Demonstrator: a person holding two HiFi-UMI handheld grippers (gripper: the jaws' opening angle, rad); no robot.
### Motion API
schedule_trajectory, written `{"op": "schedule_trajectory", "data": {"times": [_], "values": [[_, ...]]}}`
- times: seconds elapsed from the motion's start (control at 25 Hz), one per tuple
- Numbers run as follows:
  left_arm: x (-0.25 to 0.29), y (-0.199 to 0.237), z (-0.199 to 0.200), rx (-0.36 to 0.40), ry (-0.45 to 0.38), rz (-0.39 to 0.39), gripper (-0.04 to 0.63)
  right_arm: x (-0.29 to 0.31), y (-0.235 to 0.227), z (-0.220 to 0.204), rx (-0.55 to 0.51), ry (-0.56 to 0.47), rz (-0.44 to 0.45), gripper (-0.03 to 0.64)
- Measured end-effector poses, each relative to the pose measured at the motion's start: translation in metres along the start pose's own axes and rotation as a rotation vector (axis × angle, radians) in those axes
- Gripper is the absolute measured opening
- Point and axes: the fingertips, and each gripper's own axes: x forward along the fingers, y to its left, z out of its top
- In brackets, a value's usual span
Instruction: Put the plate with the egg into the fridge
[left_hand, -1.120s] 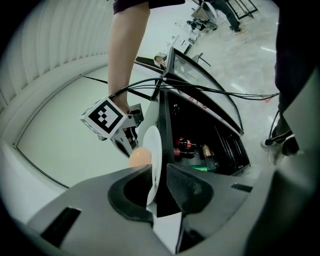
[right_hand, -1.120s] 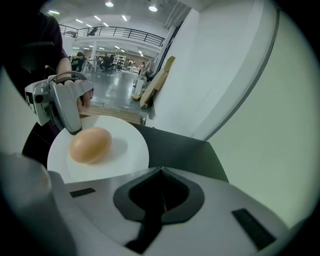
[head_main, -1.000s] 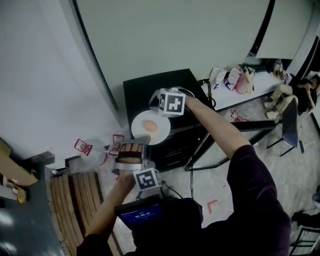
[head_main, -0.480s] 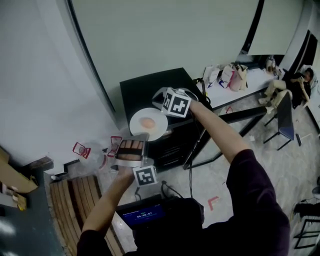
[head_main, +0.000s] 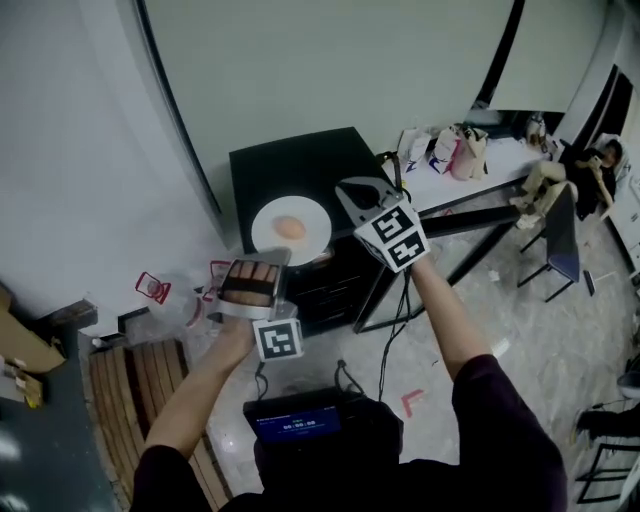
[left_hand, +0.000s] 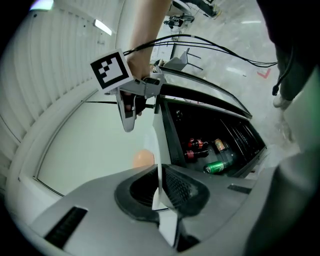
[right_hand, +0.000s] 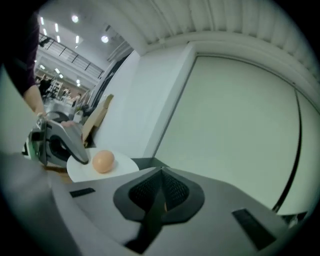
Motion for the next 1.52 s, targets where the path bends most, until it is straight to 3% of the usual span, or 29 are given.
{"op": "schedule_trajectory", "data": {"times": [0.16, 0.32, 0.56, 0.8, 1.2, 1.52], "values": [[-0.009, -0.004, 0.028, -0.007, 0.026, 0.005, 0.028, -0.057, -0.007, -0.009, 0.151, -0.131, -0.116, 0.006], [-0.020, -0.010, 0.064, -0.023, 0.058, 0.014, 0.028, -0.103, -0.001, -0.033, 0.237, -0.205, -0.169, 0.006], [-0.043, -0.037, 0.112, -0.034, 0.098, -0.008, 0.028, -0.143, 0.017, -0.077, 0.336, -0.221, -0.158, 0.006], [-0.060, -0.053, 0.136, -0.027, 0.106, -0.025, 0.028, -0.166, 0.034, -0.105, 0.385, -0.206, -0.135, 0.006], [-0.051, -0.089, 0.128, -0.044, 0.075, -0.052, 0.028, -0.168, 0.054, -0.131, 0.427, -0.158, -0.187, 0.006], [0.022, -0.171, 0.098, -0.071, 0.099, -0.121, 0.028, -0.178, 0.082, -0.181, 0.439, -0.041, -0.201, 0.006]]}}
